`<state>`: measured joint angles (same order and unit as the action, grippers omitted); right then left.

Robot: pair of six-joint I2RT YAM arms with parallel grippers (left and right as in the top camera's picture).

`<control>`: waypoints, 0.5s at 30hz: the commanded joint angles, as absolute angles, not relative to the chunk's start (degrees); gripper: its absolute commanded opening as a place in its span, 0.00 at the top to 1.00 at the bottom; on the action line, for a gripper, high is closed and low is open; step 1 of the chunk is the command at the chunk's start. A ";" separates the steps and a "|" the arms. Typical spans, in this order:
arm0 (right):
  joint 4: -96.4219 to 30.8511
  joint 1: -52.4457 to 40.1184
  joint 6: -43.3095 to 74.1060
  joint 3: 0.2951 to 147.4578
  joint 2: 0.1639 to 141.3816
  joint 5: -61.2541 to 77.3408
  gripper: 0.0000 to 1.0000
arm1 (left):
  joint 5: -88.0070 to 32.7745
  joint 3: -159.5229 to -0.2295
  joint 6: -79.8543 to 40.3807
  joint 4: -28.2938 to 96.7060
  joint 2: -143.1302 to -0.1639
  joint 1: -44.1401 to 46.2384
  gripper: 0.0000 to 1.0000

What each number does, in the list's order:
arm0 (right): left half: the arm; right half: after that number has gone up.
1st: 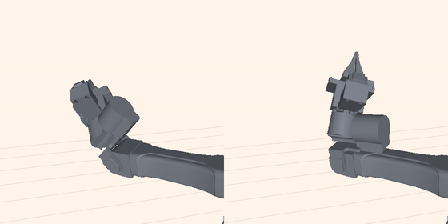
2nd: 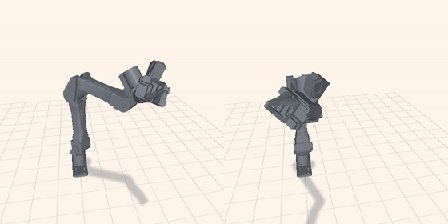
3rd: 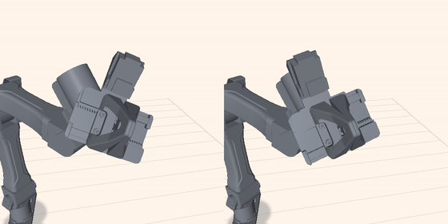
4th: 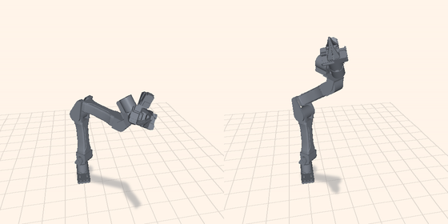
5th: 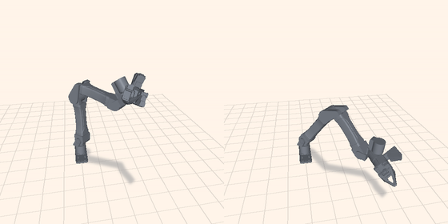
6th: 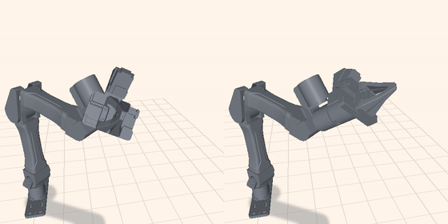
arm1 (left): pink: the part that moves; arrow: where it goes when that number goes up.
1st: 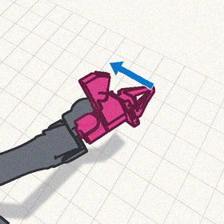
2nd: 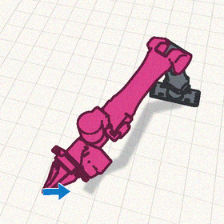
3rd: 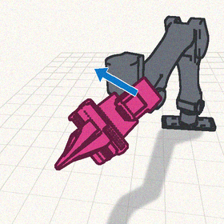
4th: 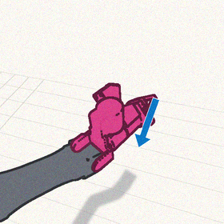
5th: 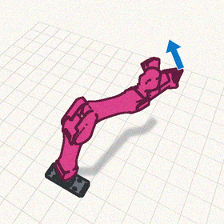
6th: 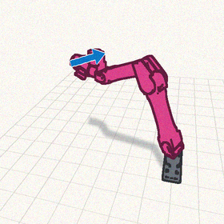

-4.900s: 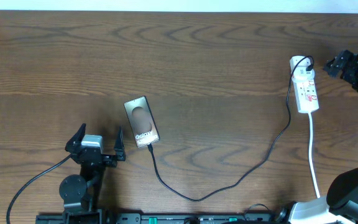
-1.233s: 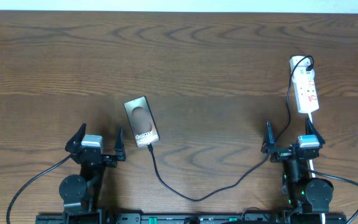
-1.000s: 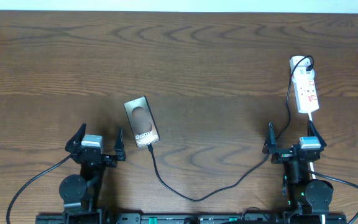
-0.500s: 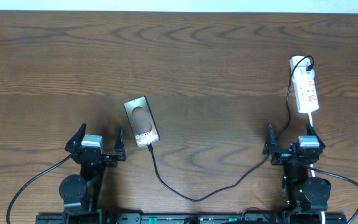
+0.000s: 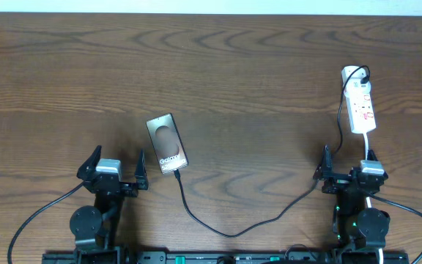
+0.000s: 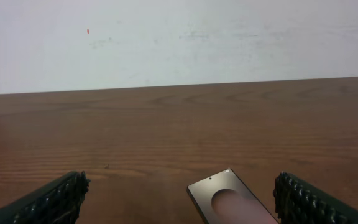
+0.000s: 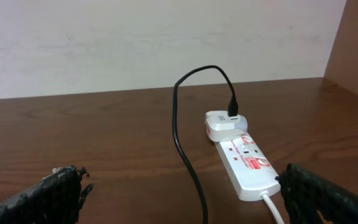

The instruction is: Plug charger to phone and switch on socket

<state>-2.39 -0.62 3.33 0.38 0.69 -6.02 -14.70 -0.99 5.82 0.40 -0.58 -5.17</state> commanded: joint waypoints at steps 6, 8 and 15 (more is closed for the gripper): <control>-3.05 -1.23 4.21 0.32 0.27 -5.65 0.01 | -16.23 -0.30 5.32 2.79 -0.23 -5.45 0.03; -3.64 -1.21 4.23 0.32 0.27 -5.65 0.01 | -16.23 -0.30 5.32 2.79 -0.23 -5.45 0.03; -3.68 -1.17 4.23 0.32 0.32 -5.65 0.01 | -16.23 -0.30 5.32 2.79 -0.23 -5.45 0.03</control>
